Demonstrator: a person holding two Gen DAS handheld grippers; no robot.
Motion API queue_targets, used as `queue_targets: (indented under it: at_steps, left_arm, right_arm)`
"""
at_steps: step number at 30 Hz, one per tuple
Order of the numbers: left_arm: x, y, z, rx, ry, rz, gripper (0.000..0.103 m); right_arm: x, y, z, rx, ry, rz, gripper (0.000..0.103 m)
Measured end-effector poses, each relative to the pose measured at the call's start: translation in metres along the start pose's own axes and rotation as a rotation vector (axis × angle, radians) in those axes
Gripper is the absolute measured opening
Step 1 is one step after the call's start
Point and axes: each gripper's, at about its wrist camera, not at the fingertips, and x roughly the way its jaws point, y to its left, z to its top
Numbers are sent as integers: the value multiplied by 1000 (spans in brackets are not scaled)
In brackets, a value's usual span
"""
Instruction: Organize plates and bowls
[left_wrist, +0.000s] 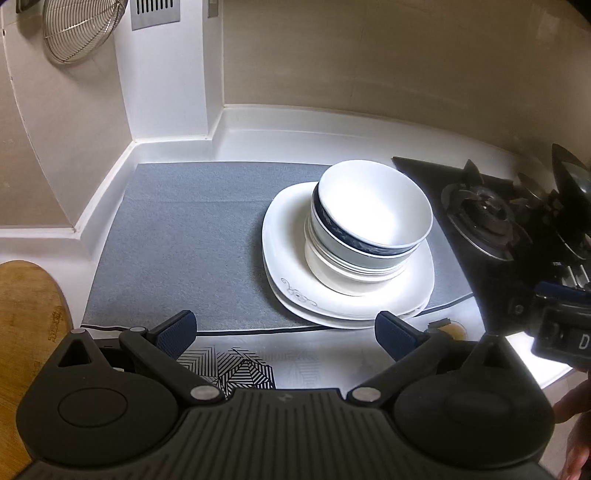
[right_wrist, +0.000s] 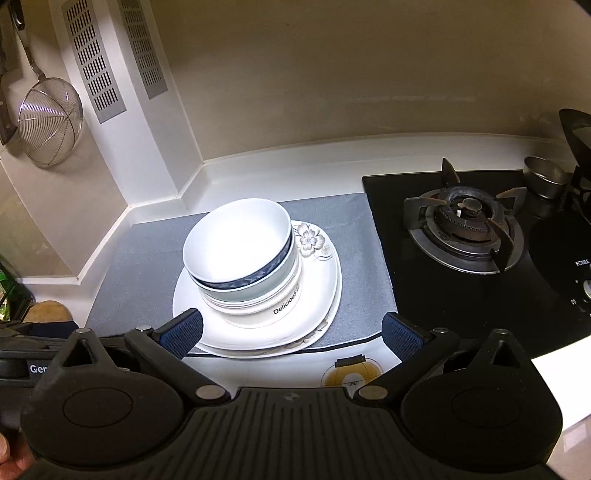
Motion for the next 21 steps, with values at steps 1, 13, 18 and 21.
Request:
queue_targets:
  at_steps: [1,13,18,21]
  left_arm:
    - [1,1,-1,0,2,-6,103]
    - [2,18,3,1,-6,-39,103]
    - [4,23,5,-28,-5,-51,103]
    - [2,22,3,-21,-13,-48,103]
  right_arm:
    - [-1,2,0,2,-2,-3,103]
    - [4,28,0,18,22,-77,103]
    - [2,41,5,-17,25,-91,103]
    - [1,43,7,-26,31,-104,103]
